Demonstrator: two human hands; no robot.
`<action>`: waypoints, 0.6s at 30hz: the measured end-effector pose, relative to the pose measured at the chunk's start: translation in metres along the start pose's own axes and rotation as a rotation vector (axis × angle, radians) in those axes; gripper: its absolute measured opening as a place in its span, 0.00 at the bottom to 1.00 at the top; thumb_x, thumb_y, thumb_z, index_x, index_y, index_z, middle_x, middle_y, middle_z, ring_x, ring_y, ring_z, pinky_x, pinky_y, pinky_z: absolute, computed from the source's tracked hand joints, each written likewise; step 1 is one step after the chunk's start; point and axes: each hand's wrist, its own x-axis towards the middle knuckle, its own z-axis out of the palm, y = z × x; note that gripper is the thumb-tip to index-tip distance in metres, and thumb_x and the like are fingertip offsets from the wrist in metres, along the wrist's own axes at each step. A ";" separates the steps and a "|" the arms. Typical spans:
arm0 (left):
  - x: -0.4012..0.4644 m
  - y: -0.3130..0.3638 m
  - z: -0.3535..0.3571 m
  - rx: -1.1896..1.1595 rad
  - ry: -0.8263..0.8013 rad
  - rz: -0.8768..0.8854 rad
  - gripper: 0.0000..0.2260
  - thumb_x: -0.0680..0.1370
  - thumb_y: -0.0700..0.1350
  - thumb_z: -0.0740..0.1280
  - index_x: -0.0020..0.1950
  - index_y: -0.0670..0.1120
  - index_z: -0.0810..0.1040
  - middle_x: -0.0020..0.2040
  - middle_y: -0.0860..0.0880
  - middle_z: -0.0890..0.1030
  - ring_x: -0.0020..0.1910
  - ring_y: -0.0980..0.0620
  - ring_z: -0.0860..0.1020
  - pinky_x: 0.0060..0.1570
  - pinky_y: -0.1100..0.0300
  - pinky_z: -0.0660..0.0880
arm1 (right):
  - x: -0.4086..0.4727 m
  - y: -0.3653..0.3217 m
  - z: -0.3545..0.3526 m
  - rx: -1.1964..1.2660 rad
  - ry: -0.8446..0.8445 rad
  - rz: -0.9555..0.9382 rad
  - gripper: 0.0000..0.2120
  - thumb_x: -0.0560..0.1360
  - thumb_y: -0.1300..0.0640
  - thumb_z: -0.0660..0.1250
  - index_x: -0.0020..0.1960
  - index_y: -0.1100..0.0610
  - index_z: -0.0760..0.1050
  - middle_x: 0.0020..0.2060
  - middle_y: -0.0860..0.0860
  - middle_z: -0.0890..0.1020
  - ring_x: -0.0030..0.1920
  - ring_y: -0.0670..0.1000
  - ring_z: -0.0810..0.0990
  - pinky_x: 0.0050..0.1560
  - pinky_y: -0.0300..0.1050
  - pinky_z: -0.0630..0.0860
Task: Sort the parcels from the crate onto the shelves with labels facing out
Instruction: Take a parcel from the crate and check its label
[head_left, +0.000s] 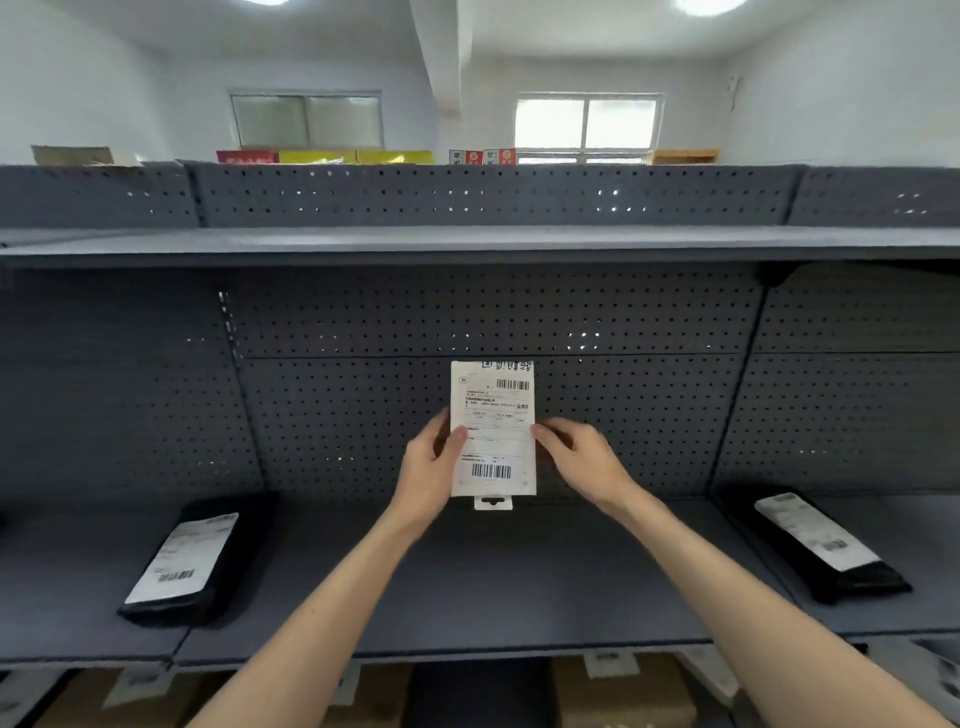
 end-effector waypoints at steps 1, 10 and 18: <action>0.004 0.001 0.006 -0.012 -0.019 -0.006 0.14 0.85 0.43 0.61 0.70 0.51 0.74 0.60 0.56 0.83 0.56 0.59 0.82 0.55 0.61 0.80 | 0.000 0.004 -0.010 -0.042 0.037 0.022 0.15 0.81 0.49 0.61 0.62 0.54 0.79 0.55 0.43 0.82 0.56 0.42 0.78 0.52 0.32 0.71; 0.027 0.009 0.137 -0.098 -0.374 -0.017 0.10 0.85 0.43 0.61 0.62 0.55 0.76 0.54 0.61 0.83 0.51 0.65 0.82 0.45 0.71 0.77 | -0.060 0.066 -0.147 -0.704 0.203 0.338 0.14 0.81 0.47 0.60 0.51 0.56 0.77 0.48 0.53 0.80 0.50 0.56 0.79 0.46 0.48 0.75; -0.006 0.027 0.322 -0.176 -0.714 0.003 0.11 0.84 0.42 0.61 0.64 0.49 0.79 0.56 0.55 0.85 0.54 0.61 0.83 0.51 0.68 0.78 | -0.171 0.120 -0.285 -0.977 0.319 0.677 0.18 0.82 0.46 0.56 0.44 0.57 0.75 0.47 0.55 0.79 0.53 0.58 0.79 0.46 0.49 0.73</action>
